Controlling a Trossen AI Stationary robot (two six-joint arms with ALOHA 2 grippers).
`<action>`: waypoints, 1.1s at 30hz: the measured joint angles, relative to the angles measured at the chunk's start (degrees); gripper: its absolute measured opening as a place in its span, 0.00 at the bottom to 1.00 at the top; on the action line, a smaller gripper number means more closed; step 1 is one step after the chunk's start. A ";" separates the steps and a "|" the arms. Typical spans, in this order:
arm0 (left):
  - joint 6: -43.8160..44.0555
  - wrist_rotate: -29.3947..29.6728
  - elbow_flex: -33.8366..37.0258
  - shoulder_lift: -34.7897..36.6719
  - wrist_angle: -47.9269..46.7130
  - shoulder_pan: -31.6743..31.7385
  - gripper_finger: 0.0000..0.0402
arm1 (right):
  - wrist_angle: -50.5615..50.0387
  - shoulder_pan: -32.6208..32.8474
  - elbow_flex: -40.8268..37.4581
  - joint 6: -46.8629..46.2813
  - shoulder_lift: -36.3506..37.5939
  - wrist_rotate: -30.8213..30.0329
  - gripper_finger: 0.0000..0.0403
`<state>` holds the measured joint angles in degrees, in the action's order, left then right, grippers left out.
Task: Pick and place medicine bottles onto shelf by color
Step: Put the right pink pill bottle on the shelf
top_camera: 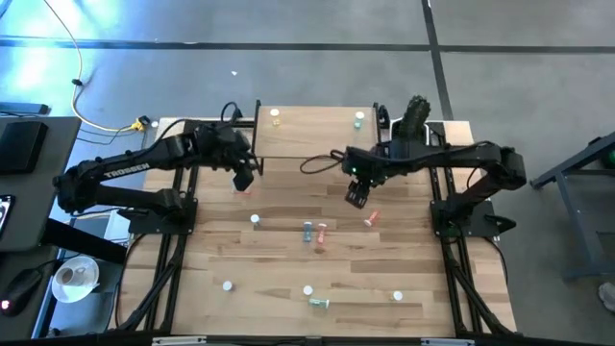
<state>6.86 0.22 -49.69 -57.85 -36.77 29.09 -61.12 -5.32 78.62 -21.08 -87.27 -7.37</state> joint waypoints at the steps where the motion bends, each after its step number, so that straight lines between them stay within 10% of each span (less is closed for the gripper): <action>1: 0.48 0.11 0.74 0.37 -0.05 -0.63 0.41 | 1.17 0.46 -1.18 -0.29 0.23 -0.01 0.49; 17: 6.47 0.63 5.94 0.92 2.96 -9.54 0.41 | 6.30 7.12 -13.40 -16.81 0.37 0.03 0.49; 33: 6.48 0.65 5.94 0.90 3.97 -10.13 0.41 | 4.83 9.96 -23.91 16.88 0.37 1.30 0.49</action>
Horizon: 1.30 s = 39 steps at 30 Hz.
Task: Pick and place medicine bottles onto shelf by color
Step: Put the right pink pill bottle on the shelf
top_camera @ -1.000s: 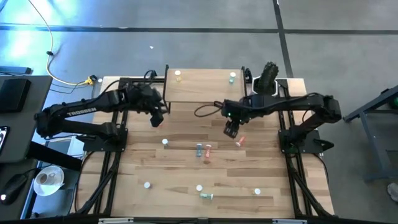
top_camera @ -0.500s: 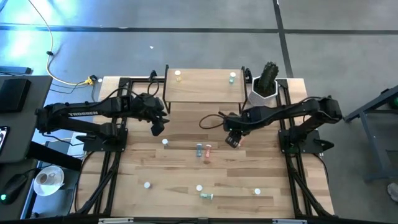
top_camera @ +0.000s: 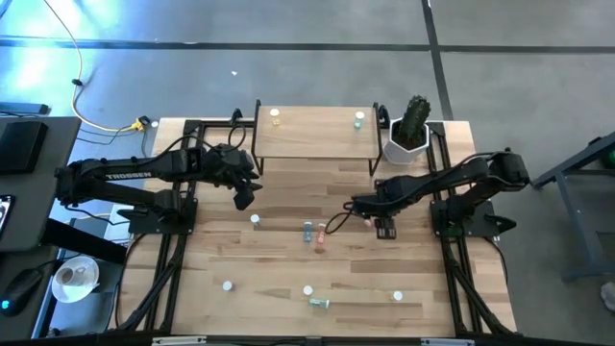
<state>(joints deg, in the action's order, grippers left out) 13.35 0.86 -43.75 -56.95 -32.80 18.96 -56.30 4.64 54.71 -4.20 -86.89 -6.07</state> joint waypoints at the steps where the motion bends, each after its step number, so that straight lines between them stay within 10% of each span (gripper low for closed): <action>1: 0.02 0.01 0.00 0.00 -0.02 0.00 0.41 | 0.23 0.00 -0.31 1.04 0.00 -0.04 0.49; 15: 1.48 2.38 -0.02 -0.02 0.31 0.00 0.41 | 8.69 -0.02 -4.35 14.71 -0.02 -1.99 0.49; 39: 1.48 3.02 -0.07 -0.04 1.05 0.00 0.41 | 19.98 -0.09 -12.88 11.70 -0.04 -1.49 0.43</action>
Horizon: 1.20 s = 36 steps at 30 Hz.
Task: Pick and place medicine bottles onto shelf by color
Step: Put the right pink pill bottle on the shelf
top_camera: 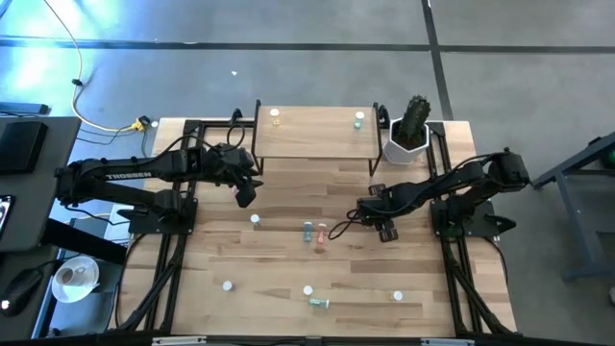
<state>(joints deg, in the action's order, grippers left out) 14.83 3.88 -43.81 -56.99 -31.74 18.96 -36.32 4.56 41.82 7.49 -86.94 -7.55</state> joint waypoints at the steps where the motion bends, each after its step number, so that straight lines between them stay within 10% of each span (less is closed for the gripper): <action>1: 0.02 0.02 0.00 0.00 0.00 0.00 0.41 | -0.01 0.00 0.00 -0.15 0.00 0.00 0.41; 11: 0.00 0.00 0.00 0.00 -0.03 0.00 0.41 | 2.81 0.00 0.02 -6.23 0.00 0.76 0.20; 25: -2.95 -0.01 0.00 0.00 -0.11 0.15 0.41 | 17.63 -0.01 0.17 -18.14 0.00 0.94 0.20; 36: -7.48 0.00 0.00 0.00 0.21 0.15 0.52 | 24.40 -0.03 11.52 -16.38 0.00 -10.72 0.20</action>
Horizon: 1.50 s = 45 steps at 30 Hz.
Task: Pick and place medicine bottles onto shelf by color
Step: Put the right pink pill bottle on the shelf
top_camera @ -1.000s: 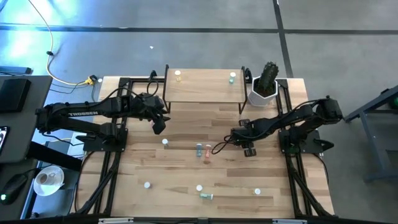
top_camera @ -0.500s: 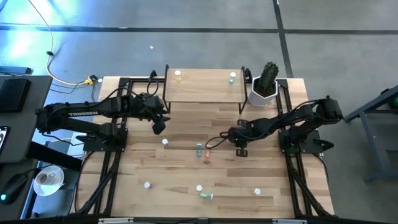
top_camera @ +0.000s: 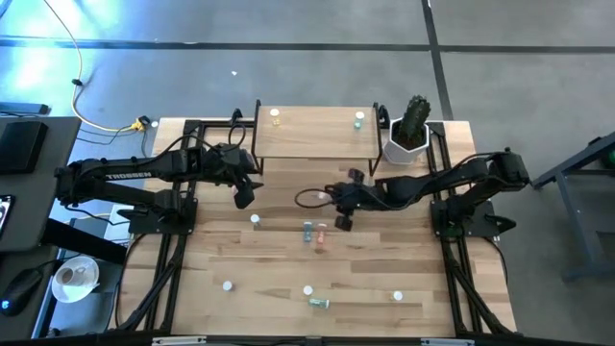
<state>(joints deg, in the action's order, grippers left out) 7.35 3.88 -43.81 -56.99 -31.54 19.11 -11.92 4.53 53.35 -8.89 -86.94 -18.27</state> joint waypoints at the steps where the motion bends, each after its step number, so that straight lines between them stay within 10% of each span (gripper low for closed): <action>1: -0.57 -0.02 0.00 0.00 0.34 -0.01 0.53 | 1.47 0.01 0.78 1.14 0.00 -0.01 0.20; 16: -8.31 -8.36 0.00 0.00 21.47 -0.07 0.53 | 31.74 -0.01 5.62 16.18 0.00 -0.02 0.20; 45: -16.18 -5.07 -0.04 -4.68 49.60 0.11 0.53 | 42.76 -8.76 10.07 17.74 -3.45 8.51 0.20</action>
<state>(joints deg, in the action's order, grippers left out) -8.82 -1.19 -43.86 -61.67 18.06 19.22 30.84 -4.23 63.42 8.85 -90.39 -9.76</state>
